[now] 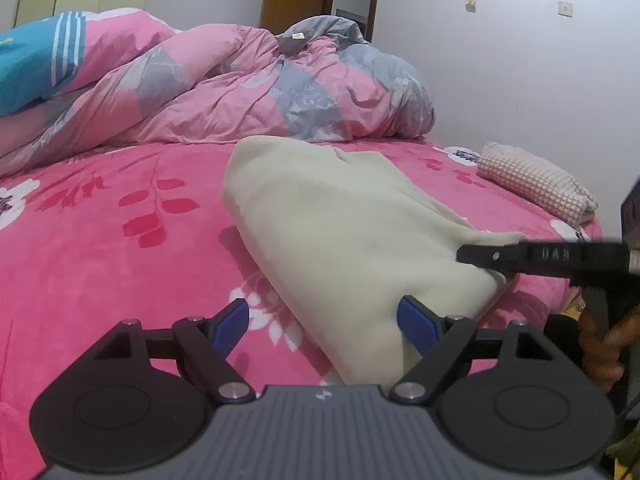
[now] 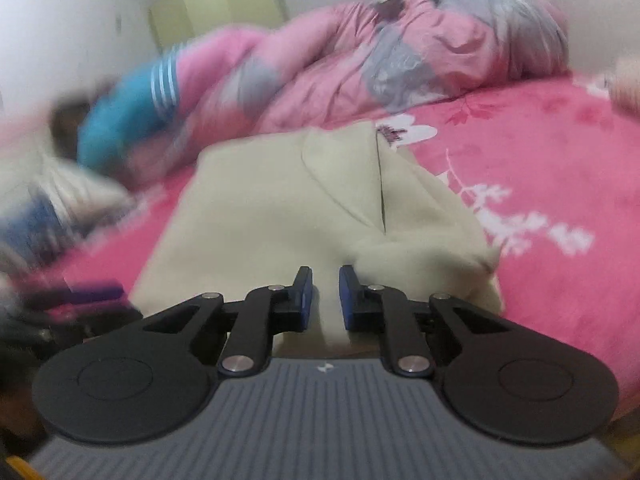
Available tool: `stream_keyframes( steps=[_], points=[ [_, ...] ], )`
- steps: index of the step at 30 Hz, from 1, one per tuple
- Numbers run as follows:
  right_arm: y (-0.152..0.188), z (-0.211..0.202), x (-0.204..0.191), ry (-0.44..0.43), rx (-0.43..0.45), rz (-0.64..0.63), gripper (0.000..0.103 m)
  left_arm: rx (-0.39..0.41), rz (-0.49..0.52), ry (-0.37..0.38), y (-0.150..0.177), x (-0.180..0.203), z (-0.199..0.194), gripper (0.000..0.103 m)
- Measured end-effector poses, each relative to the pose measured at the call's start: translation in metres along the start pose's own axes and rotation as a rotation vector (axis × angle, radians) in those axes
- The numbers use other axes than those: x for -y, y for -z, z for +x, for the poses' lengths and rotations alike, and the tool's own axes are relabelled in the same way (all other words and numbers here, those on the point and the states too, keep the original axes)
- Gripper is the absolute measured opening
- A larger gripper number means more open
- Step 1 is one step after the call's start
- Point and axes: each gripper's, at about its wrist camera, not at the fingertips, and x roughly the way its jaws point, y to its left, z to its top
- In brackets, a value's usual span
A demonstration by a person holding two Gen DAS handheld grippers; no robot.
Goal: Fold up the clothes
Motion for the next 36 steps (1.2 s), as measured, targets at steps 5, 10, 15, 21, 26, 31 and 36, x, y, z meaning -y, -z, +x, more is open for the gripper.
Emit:
stream_keyframes(
  steps=[5, 10, 15, 21, 26, 31, 36],
  points=[
    [-0.016, 0.0, -0.015, 0.056, -0.054, -0.072, 0.002, -0.013, -0.086, 0.028, 0.004, -0.011, 0.004, 0.084],
    [-0.059, -0.014, -0.079, -0.017, 0.018, -0.299, 0.009, -0.008, -0.148, 0.046, 0.011, -0.017, 0.005, 0.084],
    [-0.067, 0.058, -0.116, -0.093, -0.131, -0.443, 0.006, 0.002, -0.166, 0.051, 0.016, -0.019, 0.006, 0.084],
    [-0.061, 0.108, -0.096, -0.029, -0.295, -0.38, 0.004, 0.0, -0.186, 0.079, 0.019, -0.025, 0.009, 0.084],
    [-0.092, 0.105, -0.142, -0.056, -0.211, -0.481, 0.006, 0.003, -0.216, 0.092, 0.022, -0.027, 0.009, 0.084],
    [-0.072, 0.188, -0.129, -0.022, -0.323, -0.515, 0.005, 0.015, -0.216, 0.082, 0.022, -0.026, 0.011, 0.084],
    [-0.091, 0.181, -0.121, -0.026, -0.304, -0.419, 0.006, 0.014, -0.22, 0.096, 0.024, -0.028, 0.009, 0.084]
  ],
)
